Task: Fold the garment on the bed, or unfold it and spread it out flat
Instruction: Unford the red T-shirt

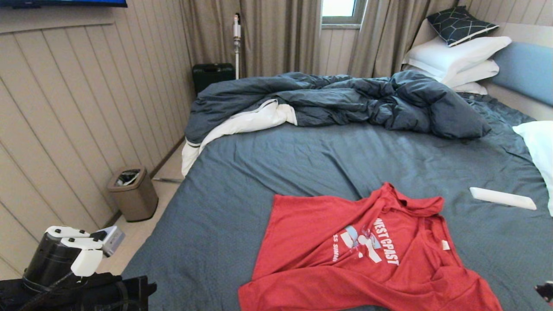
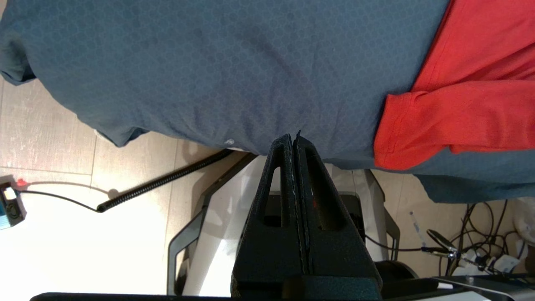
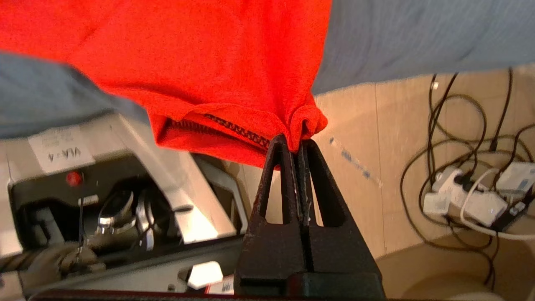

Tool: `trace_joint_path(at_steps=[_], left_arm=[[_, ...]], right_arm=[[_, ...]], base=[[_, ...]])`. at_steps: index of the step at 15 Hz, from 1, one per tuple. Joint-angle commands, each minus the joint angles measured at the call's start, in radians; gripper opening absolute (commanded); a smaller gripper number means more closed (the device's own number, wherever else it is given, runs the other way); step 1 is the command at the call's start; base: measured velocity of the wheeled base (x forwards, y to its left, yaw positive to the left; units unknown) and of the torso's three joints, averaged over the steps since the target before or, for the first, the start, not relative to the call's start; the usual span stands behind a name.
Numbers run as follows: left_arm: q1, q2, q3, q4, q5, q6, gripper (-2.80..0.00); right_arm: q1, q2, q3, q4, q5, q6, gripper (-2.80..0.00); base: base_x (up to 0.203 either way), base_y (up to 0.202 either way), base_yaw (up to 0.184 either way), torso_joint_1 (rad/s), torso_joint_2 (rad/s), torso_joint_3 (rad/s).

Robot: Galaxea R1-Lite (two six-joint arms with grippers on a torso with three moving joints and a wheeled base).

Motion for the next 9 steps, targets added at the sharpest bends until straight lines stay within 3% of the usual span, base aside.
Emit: trace_joint_path(at_steps=[1, 4, 9], left_arm=[[0.0, 0.002, -0.001, -0.002, 0.001, -0.004, -2.8], [0.0, 0.007, -0.004, -0.002, 0.001, -0.005, -2.8], [0.0, 0.018, -0.006, -0.004, -0.002, -0.007, -2.8]], right_arm=[[-0.002, 0.044, 0.006, -0.03, 0.001, -0.001, 0.0], [-0.008, 0.094, 0.012, -0.135, 0.006, -0.001, 0.0], [0.022, -0.023, -0.066, -0.12, 0.065, -0.001, 0.0]], base=[[0.0, 0.0, 0.0, 0.0, 0.0, 0.0], [0.0, 0.0, 0.0, 0.0, 0.0, 0.0], [0.0, 0.0, 0.0, 0.0, 0.0, 0.0]])
